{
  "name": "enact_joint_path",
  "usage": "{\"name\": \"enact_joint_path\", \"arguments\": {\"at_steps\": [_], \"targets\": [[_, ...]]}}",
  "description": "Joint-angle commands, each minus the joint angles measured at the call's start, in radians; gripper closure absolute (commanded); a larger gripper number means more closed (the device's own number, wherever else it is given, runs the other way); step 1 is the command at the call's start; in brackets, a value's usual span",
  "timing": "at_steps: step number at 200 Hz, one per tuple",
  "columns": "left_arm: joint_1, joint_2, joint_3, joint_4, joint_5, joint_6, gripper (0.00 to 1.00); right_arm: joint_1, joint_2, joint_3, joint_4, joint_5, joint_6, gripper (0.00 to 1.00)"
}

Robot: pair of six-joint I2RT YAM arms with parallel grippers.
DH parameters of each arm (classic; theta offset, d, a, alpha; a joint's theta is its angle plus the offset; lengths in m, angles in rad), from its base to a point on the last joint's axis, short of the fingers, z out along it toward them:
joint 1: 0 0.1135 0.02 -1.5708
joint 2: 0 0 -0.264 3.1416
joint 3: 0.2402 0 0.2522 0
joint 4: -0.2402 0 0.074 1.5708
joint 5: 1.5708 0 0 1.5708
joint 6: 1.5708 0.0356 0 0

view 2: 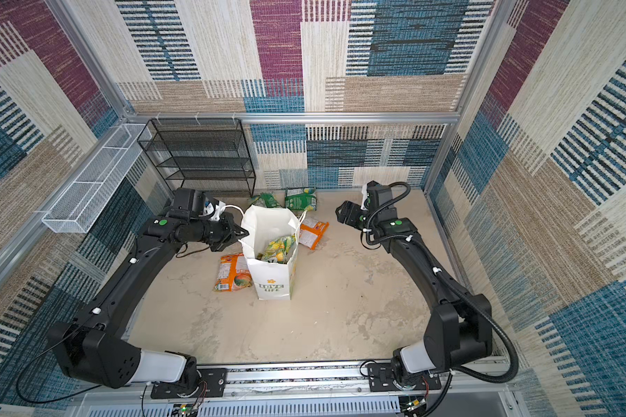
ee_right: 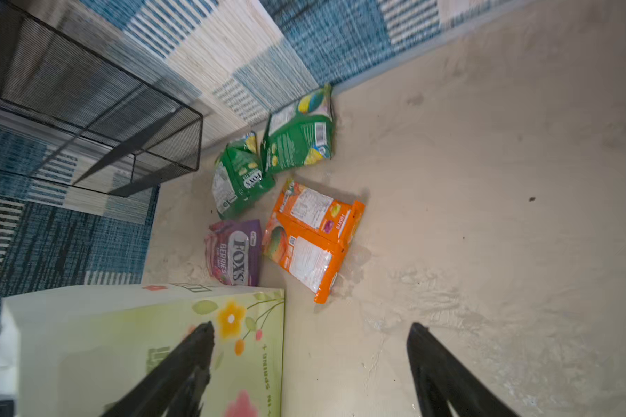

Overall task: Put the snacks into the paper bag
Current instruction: 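Move the right gripper down to the orange fruits packet and grasp it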

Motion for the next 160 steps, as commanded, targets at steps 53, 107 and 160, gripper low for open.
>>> {"name": "enact_joint_path", "arguments": {"at_steps": [53,107,160], "targets": [[0.024,-0.007,0.007,0.04,0.02,-0.01,1.0,-0.012,0.371,0.088,0.191,-0.153,0.014,0.31],[0.025,-0.007,0.007,0.04,0.022,-0.012,1.0,-0.008,0.558,0.216,0.155,-0.199,0.041,0.36],[0.027,-0.006,0.006,0.043,0.025,-0.012,1.0,0.007,0.664,0.282,0.155,-0.229,0.066,0.41]]}}
